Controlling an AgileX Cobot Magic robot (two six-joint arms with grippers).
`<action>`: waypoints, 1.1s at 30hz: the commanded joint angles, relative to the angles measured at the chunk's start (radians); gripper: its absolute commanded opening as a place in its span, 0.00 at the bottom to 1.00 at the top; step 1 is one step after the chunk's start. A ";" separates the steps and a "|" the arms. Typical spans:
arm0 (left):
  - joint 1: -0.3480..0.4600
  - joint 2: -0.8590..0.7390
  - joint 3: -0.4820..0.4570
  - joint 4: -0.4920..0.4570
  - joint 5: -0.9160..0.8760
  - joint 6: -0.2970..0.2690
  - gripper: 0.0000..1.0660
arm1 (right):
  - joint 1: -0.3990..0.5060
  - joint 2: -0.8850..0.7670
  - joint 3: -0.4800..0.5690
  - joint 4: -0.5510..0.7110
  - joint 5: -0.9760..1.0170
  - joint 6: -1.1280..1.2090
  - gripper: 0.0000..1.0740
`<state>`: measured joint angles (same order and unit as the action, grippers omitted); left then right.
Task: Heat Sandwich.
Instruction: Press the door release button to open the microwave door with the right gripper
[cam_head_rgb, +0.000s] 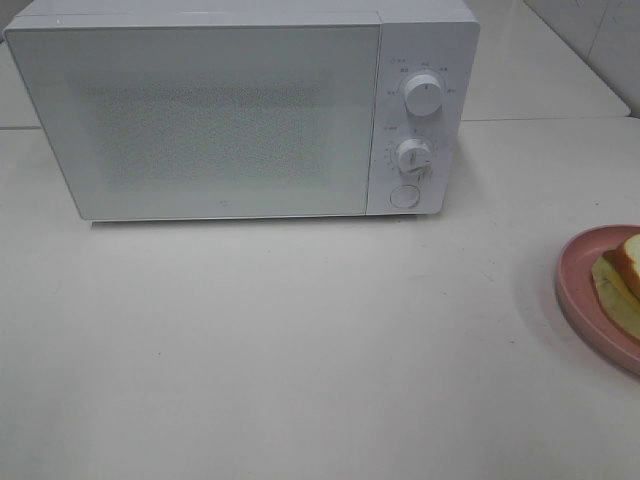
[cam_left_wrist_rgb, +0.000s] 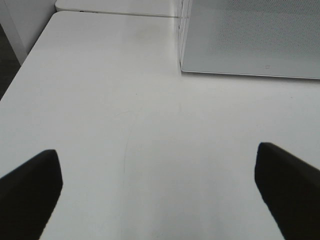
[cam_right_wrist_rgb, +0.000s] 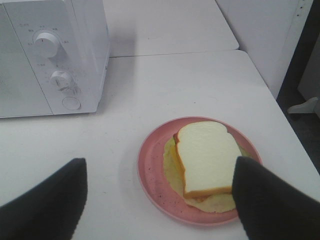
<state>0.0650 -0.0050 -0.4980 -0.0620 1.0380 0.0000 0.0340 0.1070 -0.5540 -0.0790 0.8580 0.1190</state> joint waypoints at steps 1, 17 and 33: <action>-0.005 -0.026 0.004 -0.002 -0.010 0.000 0.95 | 0.003 0.065 -0.007 -0.011 -0.074 0.012 0.71; -0.005 -0.026 0.004 -0.002 -0.010 0.000 0.95 | 0.003 0.388 -0.007 -0.014 -0.381 0.012 0.71; -0.005 -0.026 0.004 -0.002 -0.010 0.000 0.95 | 0.003 0.650 -0.007 -0.014 -0.548 0.013 0.71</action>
<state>0.0650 -0.0050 -0.4980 -0.0620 1.0380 0.0000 0.0340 0.7540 -0.5540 -0.0870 0.3280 0.1340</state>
